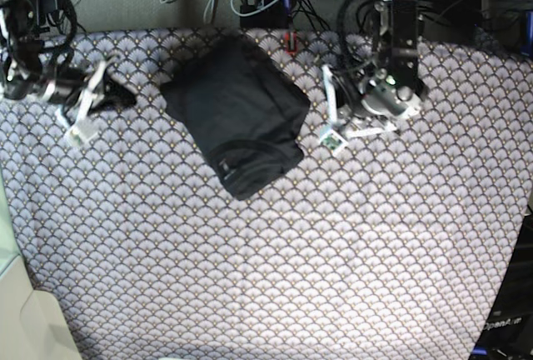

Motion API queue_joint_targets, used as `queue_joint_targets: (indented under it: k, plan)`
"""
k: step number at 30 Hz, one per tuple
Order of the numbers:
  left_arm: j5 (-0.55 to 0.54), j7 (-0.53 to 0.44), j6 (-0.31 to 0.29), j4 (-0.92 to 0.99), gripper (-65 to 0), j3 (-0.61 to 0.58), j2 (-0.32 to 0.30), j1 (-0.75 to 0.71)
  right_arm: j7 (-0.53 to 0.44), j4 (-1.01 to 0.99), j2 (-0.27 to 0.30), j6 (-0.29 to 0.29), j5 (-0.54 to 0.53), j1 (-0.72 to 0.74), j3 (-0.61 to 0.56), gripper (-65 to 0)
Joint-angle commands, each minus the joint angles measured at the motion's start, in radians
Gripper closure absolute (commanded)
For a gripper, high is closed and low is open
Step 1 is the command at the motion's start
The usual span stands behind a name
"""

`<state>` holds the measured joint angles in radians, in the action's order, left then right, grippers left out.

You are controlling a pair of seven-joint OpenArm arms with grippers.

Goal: Fold the T-shirt properly
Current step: 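Move both grippers to the sides of the folded bundle, then push the bundle's sides with both grippers to square it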

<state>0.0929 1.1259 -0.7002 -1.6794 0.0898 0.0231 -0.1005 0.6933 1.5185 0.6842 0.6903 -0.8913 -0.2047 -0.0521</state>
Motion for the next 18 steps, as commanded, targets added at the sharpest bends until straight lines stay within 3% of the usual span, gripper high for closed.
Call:
queue_joint_targets:
  k: [1, 3, 9, 18]
  plan:
    - [-0.003, -0.014, 0.002, -0.021, -0.4, 0.005, 0.022, 0.011, -0.017, -0.002, 0.019, 0.008, -0.010, 0.020, 0.008, 0.0]
    - [-0.003, -0.014, 0.002, -0.012, -0.4, -0.002, 0.042, 0.009, -0.017, -0.020, 0.012, 0.008, 0.010, 0.040, 0.008, 0.0]
    - [-0.003, -0.034, 0.002, 0.048, -0.4, -0.003, 0.114, 0.026, -0.016, -0.014, -0.091, 0.008, 0.139, 0.029, 0.005, 0.0]
    - [-0.014, -0.151, 0.002, 0.196, -0.4, 0.003, 0.134, 0.092, -0.022, 0.107, -0.143, 0.008, 0.143, -0.085, -0.070, 0.0]
